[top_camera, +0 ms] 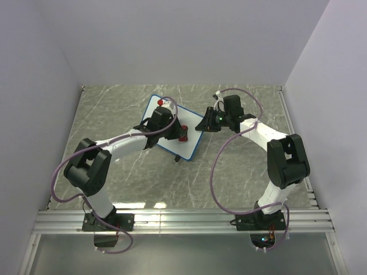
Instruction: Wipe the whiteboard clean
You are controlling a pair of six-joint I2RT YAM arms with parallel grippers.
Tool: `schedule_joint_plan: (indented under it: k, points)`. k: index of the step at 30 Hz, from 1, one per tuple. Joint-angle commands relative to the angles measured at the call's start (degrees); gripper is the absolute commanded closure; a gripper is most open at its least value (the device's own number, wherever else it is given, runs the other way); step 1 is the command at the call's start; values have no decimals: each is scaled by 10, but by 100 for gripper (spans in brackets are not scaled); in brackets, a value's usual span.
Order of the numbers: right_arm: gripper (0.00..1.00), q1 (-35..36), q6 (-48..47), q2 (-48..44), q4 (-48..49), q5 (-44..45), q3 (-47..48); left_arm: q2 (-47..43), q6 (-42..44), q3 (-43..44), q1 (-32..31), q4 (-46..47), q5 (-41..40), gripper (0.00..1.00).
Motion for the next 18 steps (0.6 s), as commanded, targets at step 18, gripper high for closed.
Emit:
schedule_joint_plan:
  k: [18]
  points:
    - [100,-3,-36,-11,-25,71,-20,-61,122,108,145,-138,-65,100]
